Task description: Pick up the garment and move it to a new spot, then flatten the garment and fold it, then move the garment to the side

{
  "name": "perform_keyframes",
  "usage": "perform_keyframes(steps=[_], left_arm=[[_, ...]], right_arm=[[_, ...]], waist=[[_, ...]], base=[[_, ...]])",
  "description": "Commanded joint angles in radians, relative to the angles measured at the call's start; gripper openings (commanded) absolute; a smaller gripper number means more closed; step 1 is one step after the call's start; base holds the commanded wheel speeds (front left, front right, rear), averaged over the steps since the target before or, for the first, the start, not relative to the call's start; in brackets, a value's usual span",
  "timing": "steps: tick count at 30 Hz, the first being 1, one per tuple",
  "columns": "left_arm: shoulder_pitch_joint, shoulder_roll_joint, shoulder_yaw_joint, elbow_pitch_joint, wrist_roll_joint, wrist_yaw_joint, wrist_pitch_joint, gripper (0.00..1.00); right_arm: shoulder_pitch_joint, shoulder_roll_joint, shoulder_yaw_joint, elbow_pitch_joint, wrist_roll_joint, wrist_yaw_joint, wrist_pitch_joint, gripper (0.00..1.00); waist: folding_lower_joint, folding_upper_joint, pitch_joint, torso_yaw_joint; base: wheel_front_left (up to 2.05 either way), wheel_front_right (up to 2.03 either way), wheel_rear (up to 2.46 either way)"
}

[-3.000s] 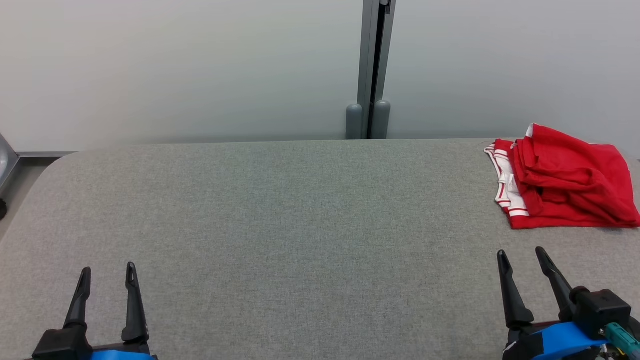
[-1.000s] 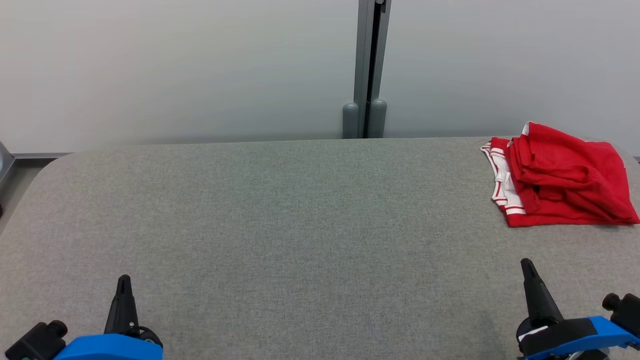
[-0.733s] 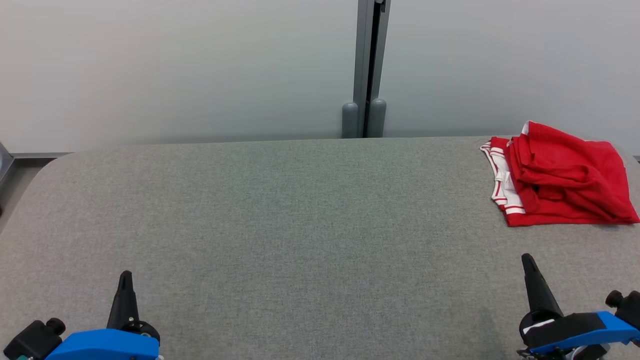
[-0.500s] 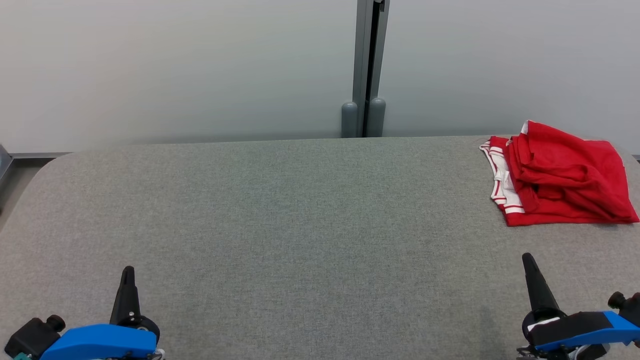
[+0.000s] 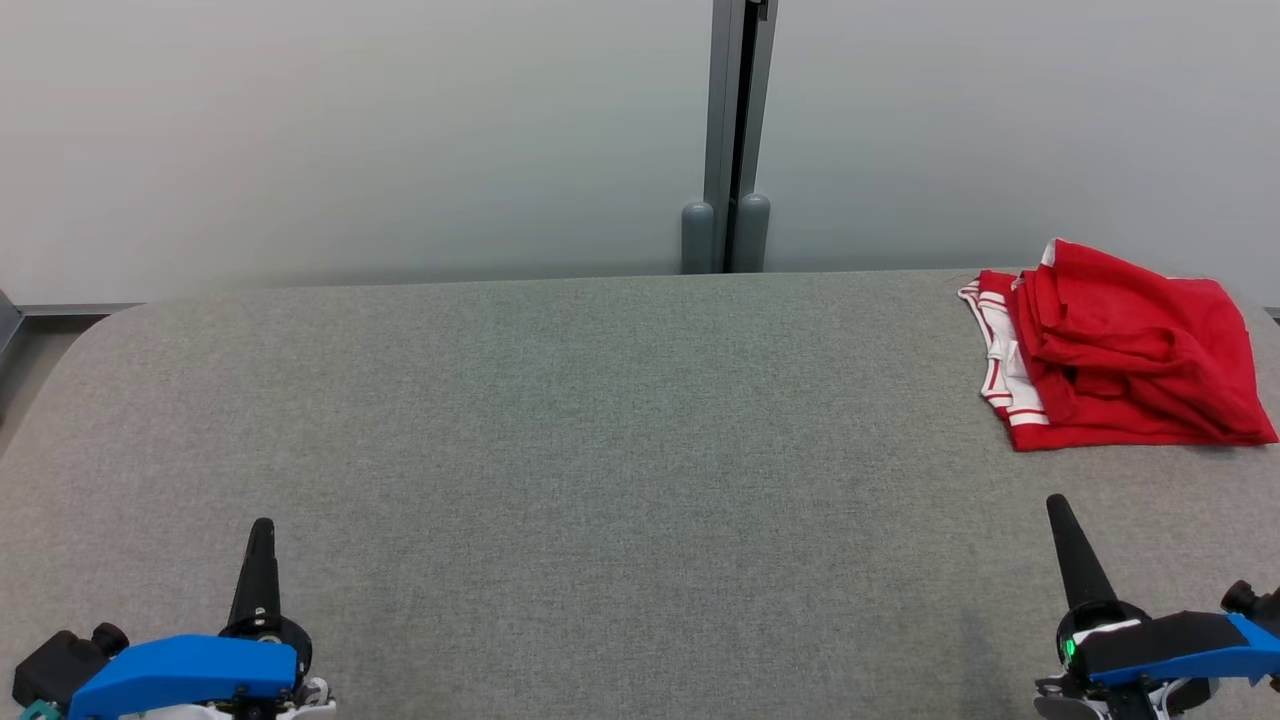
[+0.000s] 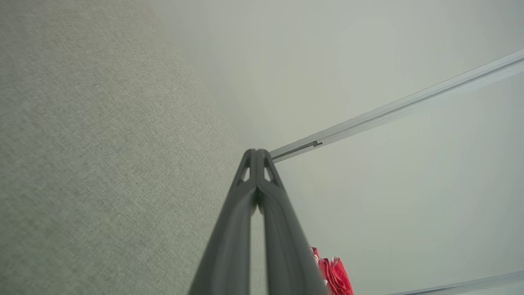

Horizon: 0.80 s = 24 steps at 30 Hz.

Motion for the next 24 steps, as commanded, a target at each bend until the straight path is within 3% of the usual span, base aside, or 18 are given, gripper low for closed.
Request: perform_keyframes(steps=[1,24], left_arm=[[-0.030,0.000,0.006,-0.004,-0.023,-0.010,0.007,0.00],[-0.066,-0.018,0.026,0.017,-0.227,-0.034,0.053,0.00]], right_arm=[[-0.025,-0.007,-0.003,-0.004,0.028,0.000,0.005,0.00],[-0.046,-0.008,-0.011,0.012,0.246,0.000,0.042,0.00]], waist=[[-0.0001,-0.0001,0.000,0.000],[-0.0001,-0.0001,0.005,-0.004]], base=[[0.00,0.00,0.00],[0.00,0.00,0.00]])
